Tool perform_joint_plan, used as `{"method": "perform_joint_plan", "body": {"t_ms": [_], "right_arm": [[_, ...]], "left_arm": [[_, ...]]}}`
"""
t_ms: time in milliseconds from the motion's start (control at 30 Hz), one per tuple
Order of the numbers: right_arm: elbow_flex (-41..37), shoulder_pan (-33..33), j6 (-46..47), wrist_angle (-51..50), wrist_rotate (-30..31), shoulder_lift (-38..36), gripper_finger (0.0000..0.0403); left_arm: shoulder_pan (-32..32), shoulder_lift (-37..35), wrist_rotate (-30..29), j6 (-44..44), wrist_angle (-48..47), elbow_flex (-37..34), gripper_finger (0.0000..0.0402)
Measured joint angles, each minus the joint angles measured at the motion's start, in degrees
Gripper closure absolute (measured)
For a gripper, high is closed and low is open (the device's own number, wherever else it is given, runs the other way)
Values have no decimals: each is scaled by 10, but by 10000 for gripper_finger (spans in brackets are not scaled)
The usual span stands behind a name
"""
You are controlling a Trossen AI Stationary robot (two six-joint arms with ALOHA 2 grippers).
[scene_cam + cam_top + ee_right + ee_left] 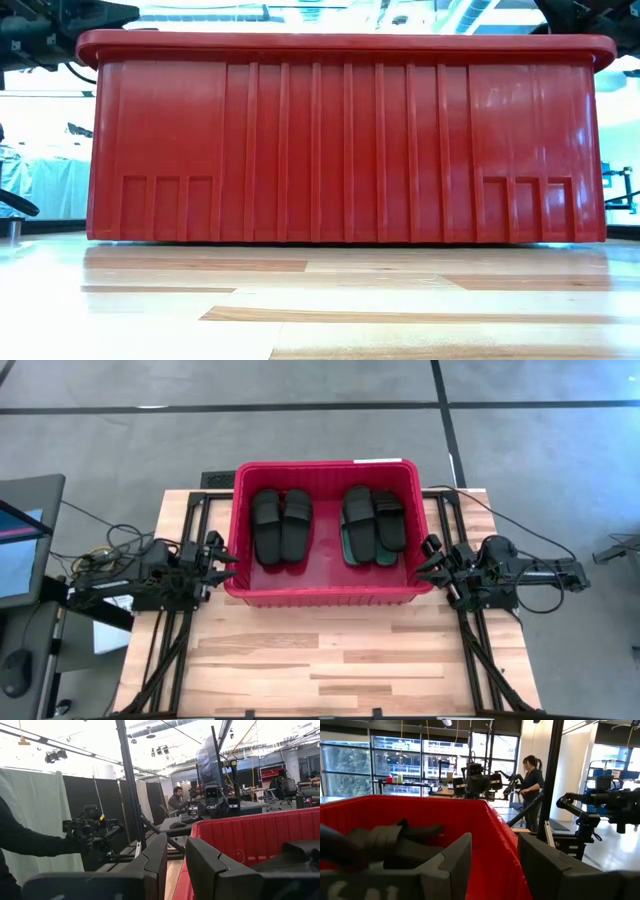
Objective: Pick and place slides into bin
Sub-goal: Return to Home Position
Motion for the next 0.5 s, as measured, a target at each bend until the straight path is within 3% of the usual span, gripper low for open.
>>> {"method": "perform_joint_plan", "body": {"t_ms": [500], "right_arm": [[0, 0, 0, -5, 3, 0, 344]], "left_arm": [[0, 0, -21, 0, -18, 0, 254]]}}
